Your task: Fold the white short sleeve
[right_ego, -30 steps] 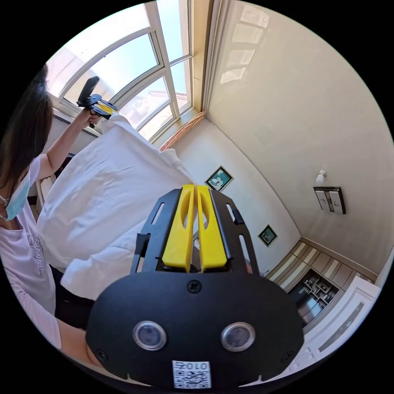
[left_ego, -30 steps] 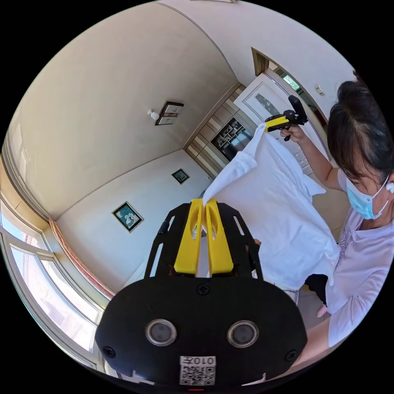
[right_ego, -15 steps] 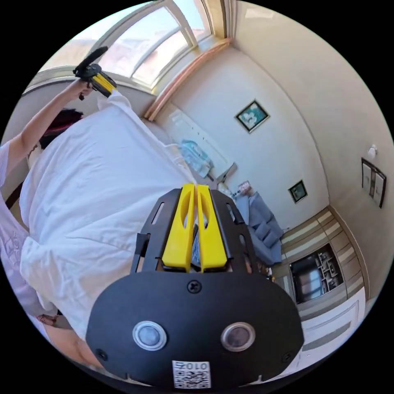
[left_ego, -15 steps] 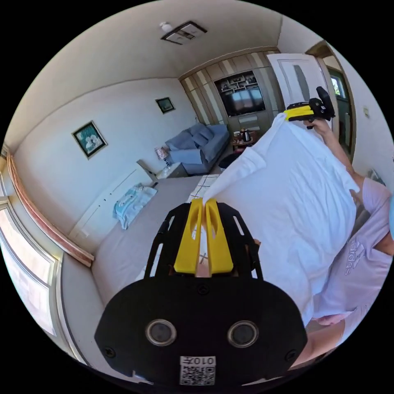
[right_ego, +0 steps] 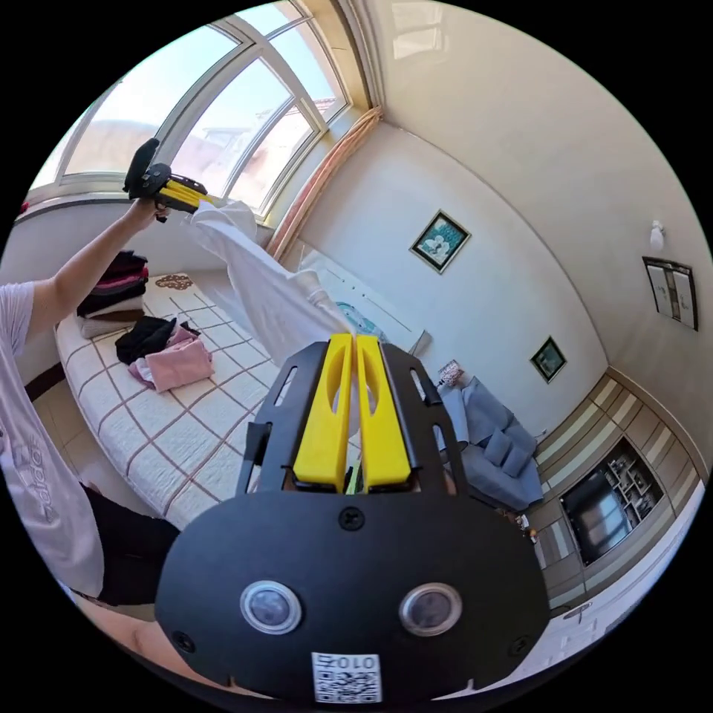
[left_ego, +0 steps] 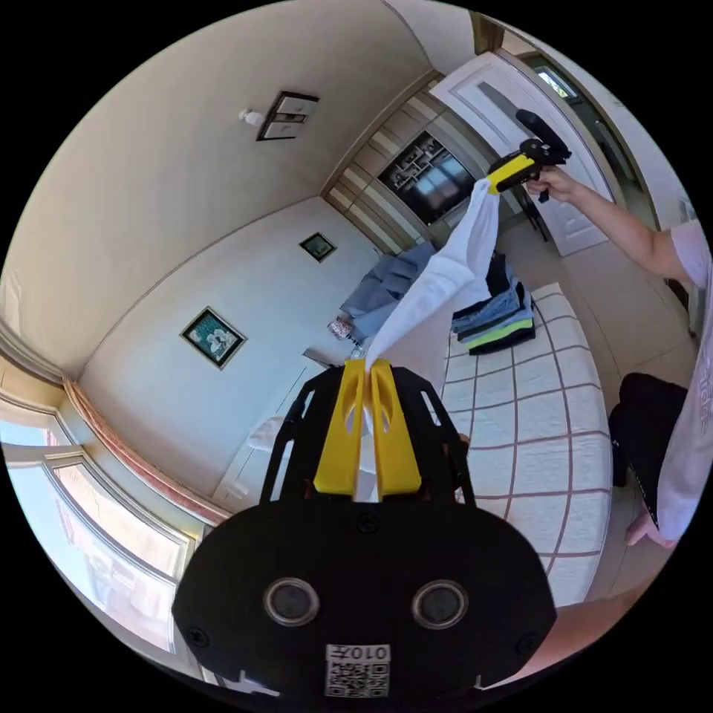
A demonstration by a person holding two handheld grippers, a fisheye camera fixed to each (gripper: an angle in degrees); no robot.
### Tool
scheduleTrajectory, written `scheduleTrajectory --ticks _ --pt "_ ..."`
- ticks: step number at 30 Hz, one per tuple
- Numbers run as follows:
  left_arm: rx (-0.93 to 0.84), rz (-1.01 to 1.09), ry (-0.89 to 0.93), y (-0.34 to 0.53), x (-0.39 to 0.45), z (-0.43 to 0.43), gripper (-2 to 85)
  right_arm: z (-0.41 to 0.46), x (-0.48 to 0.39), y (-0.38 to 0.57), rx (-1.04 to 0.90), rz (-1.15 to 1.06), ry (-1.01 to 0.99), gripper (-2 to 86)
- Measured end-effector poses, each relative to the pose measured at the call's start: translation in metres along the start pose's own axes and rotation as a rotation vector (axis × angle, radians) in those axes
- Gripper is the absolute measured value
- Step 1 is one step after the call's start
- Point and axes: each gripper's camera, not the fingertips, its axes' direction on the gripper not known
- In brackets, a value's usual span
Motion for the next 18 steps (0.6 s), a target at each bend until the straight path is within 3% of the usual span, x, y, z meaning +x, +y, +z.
scheduleTrajectory --ticks 4,6,11,18 --pt "-0.123 0.118 0.004 0.076 0.115 0.048 -0.3 0.076 -0.046 0.081 -0.074 -0.055 -0.061 2.8" --pt "-0.207 0.144 0.022 0.115 0.172 0.079 -0.3 0.142 -0.073 0.142 -0.178 0.015 -0.189 2.9" --pt "-0.424 0.025 0.308 0.230 0.318 0.160 -0.2 0.254 -0.107 0.258 -0.421 0.298 -0.464 3.0" --pt "-0.526 -0.034 0.444 0.270 0.382 0.162 -0.2 0.295 -0.117 0.311 -0.511 0.425 -0.524 2.9"
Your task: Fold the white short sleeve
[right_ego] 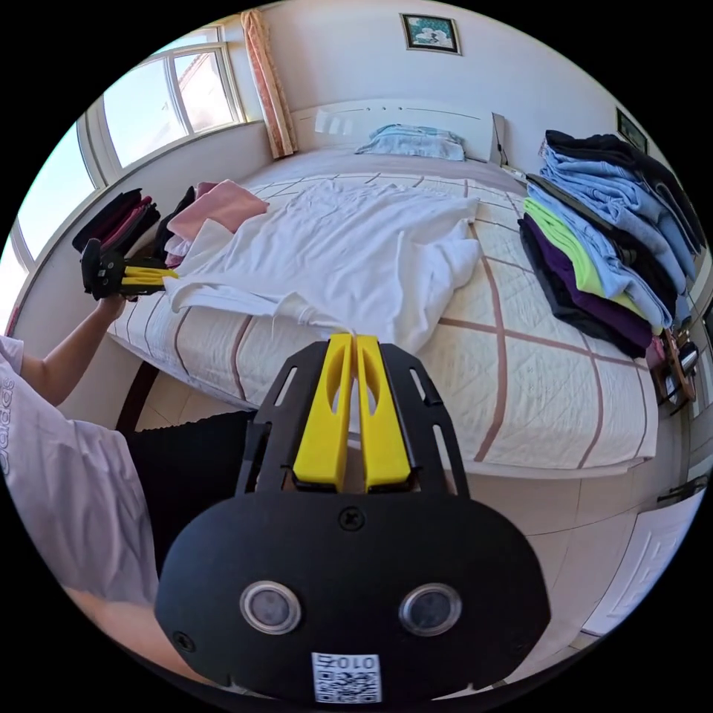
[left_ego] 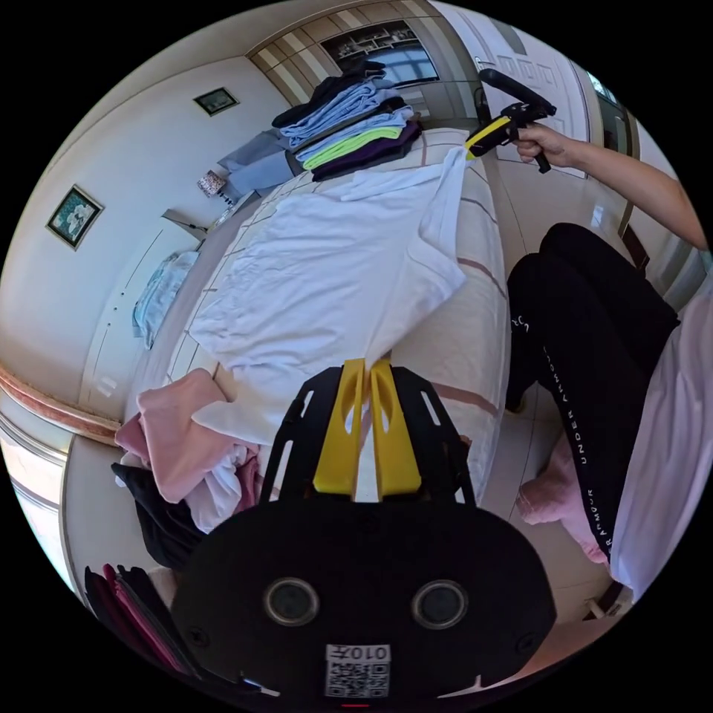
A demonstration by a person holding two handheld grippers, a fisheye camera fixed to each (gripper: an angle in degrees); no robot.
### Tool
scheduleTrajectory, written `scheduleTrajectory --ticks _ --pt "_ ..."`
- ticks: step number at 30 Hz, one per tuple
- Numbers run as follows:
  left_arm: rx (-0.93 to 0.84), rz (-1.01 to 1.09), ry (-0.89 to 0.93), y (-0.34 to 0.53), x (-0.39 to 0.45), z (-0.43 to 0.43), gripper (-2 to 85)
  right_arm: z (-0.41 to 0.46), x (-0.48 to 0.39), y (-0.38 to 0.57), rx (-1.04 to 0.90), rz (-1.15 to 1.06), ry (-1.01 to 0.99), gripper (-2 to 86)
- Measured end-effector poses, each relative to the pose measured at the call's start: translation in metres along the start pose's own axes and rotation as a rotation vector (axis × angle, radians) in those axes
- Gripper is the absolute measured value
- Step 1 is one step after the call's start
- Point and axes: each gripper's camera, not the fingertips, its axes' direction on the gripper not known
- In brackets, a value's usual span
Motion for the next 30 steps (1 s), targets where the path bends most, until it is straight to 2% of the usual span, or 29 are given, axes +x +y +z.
scheduleTrajectory --ticks 5,8,16,19,21,22,24,26,28,30 --pt "-0.018 -0.035 0.026 0.006 0.009 -0.003 -0.2 -0.014 0.014 -0.018 0.016 -0.005 0.019 3.0" --pt "-0.036 -0.036 -0.028 0.008 0.015 -0.016 -0.1 -0.027 0.018 -0.026 0.040 -0.038 0.012 3.0" --pt "-0.083 -0.079 0.054 0.050 0.015 -0.002 1.2 0.015 0.030 -0.032 -0.085 -0.068 -0.049 4.7" --pt "-0.042 -0.237 0.173 0.087 -0.016 -0.016 2.2 0.020 0.027 -0.041 -0.179 -0.130 -0.029 7.7" --pt "0.002 -0.382 0.212 0.119 -0.043 -0.033 3.1 0.001 0.033 -0.055 -0.099 -0.126 -0.089 8.4" --pt "0.036 -0.495 0.190 0.141 -0.062 -0.045 3.8 -0.007 0.035 -0.061 -0.050 -0.116 -0.096 8.6" --pt "0.065 -0.672 0.103 0.175 -0.093 -0.059 4.9 -0.031 0.051 -0.097 0.165 0.014 -0.010 10.0" --pt "0.086 -0.846 -0.028 0.207 -0.133 -0.064 6.1 -0.033 0.064 -0.135 0.256 0.124 0.049 11.3" --pt "0.086 -0.901 -0.074 0.214 -0.161 -0.060 7.0 -0.018 0.075 -0.178 0.252 0.188 0.068 12.4" --pt "0.097 -0.938 -0.097 0.214 -0.186 -0.052 7.8 0.020 0.080 -0.235 0.139 0.216 0.049 13.5"
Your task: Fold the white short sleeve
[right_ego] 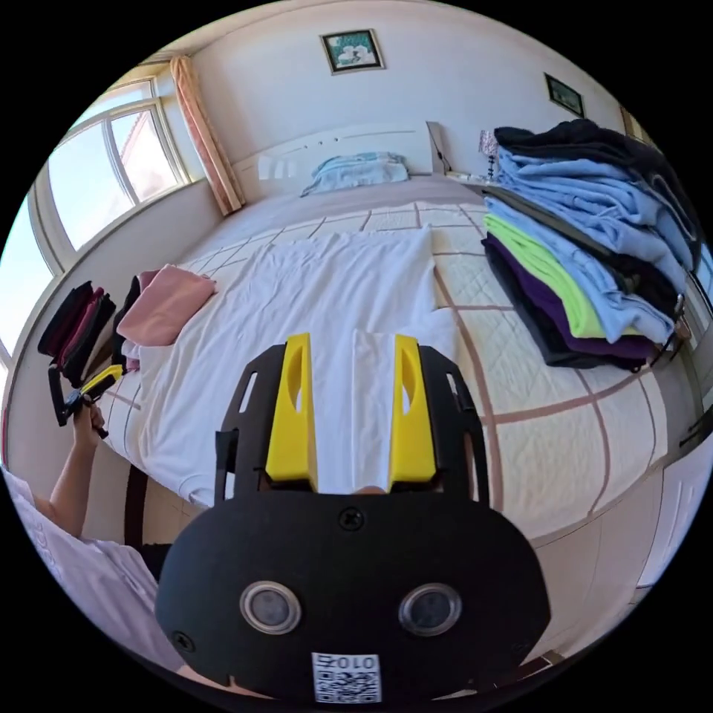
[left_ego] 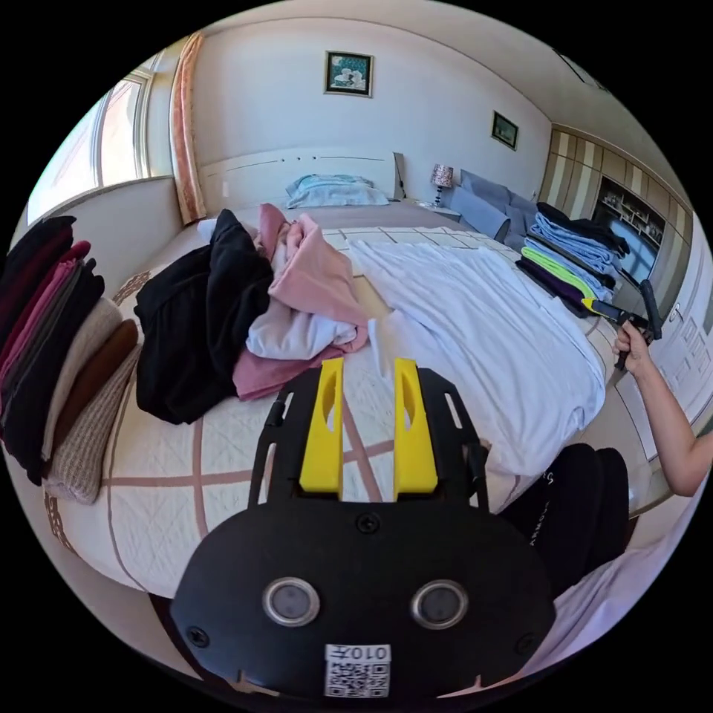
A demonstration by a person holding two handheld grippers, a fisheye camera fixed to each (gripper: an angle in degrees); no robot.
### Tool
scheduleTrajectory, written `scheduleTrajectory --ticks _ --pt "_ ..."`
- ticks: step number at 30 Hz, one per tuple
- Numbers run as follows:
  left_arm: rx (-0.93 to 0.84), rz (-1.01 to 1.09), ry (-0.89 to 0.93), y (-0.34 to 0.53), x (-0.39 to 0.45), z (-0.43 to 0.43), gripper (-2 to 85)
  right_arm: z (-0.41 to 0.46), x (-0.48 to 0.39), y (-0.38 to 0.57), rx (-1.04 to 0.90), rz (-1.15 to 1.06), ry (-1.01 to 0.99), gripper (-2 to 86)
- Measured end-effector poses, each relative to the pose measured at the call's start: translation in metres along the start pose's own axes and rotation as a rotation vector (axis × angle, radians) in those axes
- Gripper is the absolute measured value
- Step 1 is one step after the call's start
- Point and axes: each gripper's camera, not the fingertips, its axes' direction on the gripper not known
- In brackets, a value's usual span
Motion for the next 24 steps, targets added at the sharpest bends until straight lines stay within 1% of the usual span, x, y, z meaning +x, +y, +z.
scheduleTrajectory --ticks 3,4,6,7,9,13,15,16,18,21,24 --pt "-0.015 -0.030 0.032 -0.024 -0.013 0.019 8.6 0.060 -0.014 -0.036 -0.156 0.013 -0.016 12.6" --pt "-0.033 -0.046 0.028 -0.029 -0.018 0.026 8.8 0.069 -0.016 -0.040 -0.177 0.017 -0.001 12.3" --pt "-0.050 -0.074 0.017 -0.030 -0.026 0.033 8.9 0.097 -0.014 -0.048 -0.270 0.049 0.099 7.3" --pt "-0.062 -0.099 0.033 -0.029 -0.034 0.036 8.9 0.098 -0.011 -0.049 -0.281 0.055 0.114 6.0" --pt "-0.062 -0.125 0.048 -0.025 -0.046 0.035 8.9 0.074 0.008 -0.049 -0.207 0.128 0.111 3.7" --pt "-0.097 -0.154 0.078 -0.017 -0.075 0.033 8.9 0.019 0.064 -0.035 -0.103 0.272 0.079 3.1" --pt "-0.095 -0.164 0.091 -0.015 -0.086 0.029 8.9 -0.012 0.110 -0.008 -0.037 0.433 0.091 2.9" --pt "-0.088 -0.172 0.094 -0.015 -0.092 0.026 8.9 -0.018 0.122 0.001 -0.024 0.479 0.081 2.9" --pt "-0.076 -0.183 0.097 -0.017 -0.100 0.022 8.8 -0.032 0.160 0.040 0.026 0.658 -0.009 2.8" --pt "-0.058 -0.196 0.116 -0.023 -0.111 0.016 8.6 -0.031 0.186 0.086 0.089 0.817 -0.152 2.8" --pt "-0.043 -0.200 0.135 -0.029 -0.119 0.010 8.3 -0.017 0.190 0.106 0.111 0.869 -0.243 2.7"
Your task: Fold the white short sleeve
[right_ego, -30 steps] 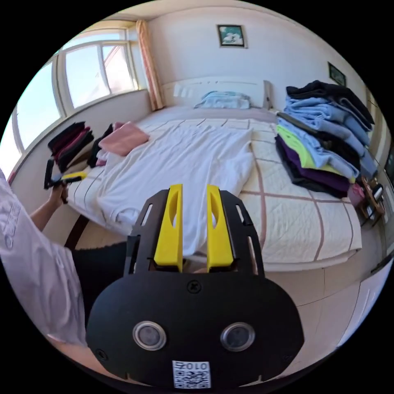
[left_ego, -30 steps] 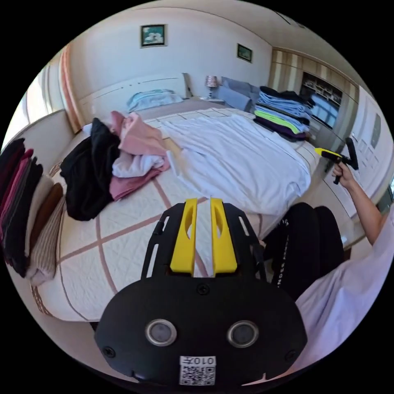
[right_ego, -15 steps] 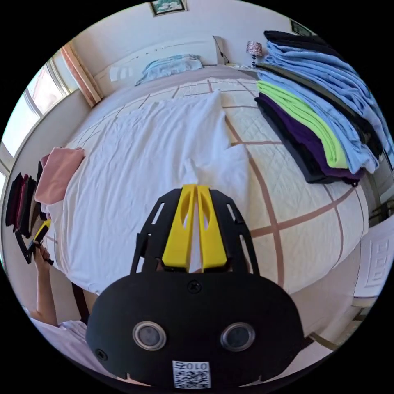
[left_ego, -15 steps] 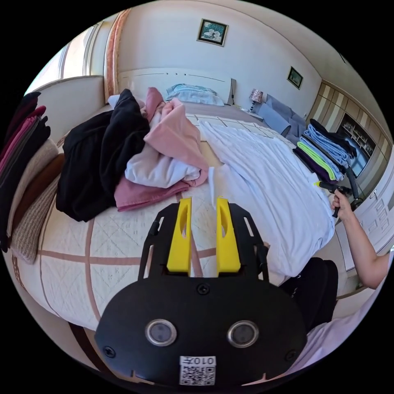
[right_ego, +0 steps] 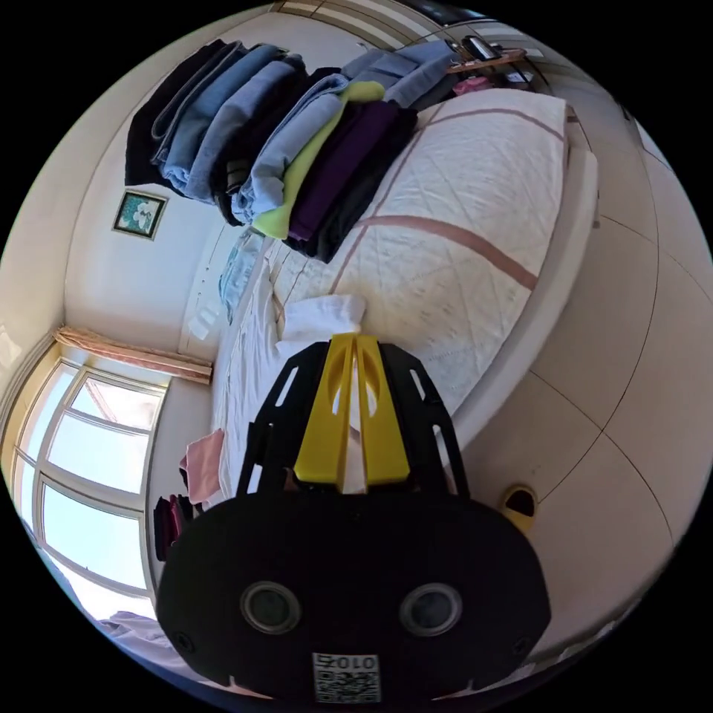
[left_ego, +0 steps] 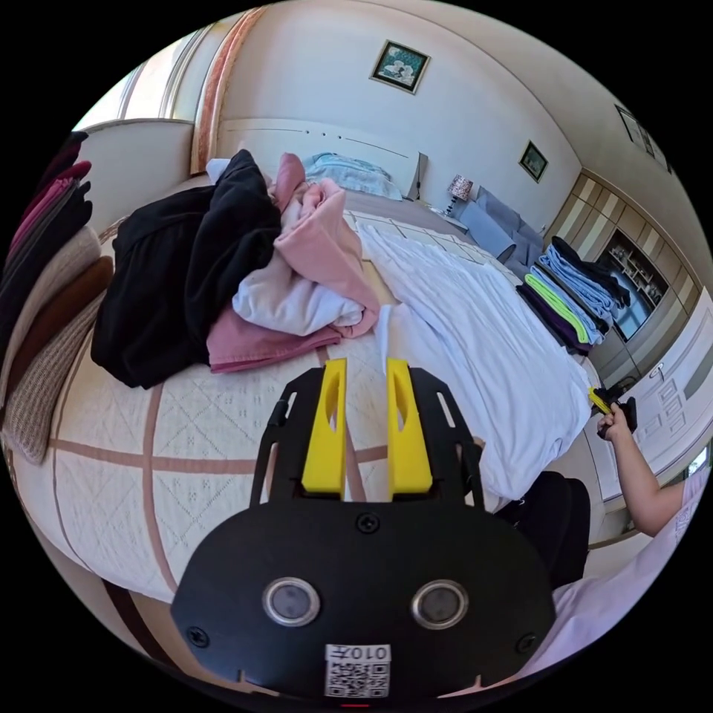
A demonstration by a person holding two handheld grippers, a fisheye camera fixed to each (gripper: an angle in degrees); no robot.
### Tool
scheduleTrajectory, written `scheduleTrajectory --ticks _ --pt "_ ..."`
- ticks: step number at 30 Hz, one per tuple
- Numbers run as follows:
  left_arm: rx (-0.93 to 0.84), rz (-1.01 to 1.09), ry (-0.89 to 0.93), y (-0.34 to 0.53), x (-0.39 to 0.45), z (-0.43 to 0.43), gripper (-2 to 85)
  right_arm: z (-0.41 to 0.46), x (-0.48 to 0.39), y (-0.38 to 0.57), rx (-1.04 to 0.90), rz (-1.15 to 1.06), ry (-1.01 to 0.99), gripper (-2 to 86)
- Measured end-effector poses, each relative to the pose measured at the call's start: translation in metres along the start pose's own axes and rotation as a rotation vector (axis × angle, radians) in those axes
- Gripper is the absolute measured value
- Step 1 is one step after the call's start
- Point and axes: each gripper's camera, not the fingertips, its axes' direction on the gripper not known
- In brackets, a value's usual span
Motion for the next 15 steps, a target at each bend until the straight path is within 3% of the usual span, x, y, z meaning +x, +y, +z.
scheduleTrajectory --ticks 4,8,12,15 --pt "0.000 0.007 0.015 -0.004 -0.009 -0.012 8.0 -0.009 -0.015 0.007 0.123 -0.054 -0.069 2.6" --pt "0.015 -0.001 0.014 -0.001 -0.021 -0.029 7.8 -0.010 -0.116 0.020 0.174 -0.399 -0.048 2.6" --pt "0.023 -0.004 0.025 0.001 -0.026 -0.039 7.8 0.057 -0.252 0.095 -0.107 -0.927 0.093 2.9" --pt "0.018 0.023 0.034 -0.004 -0.023 -0.040 8.1 0.129 -0.267 0.142 -0.243 -1.010 0.340 3.6"
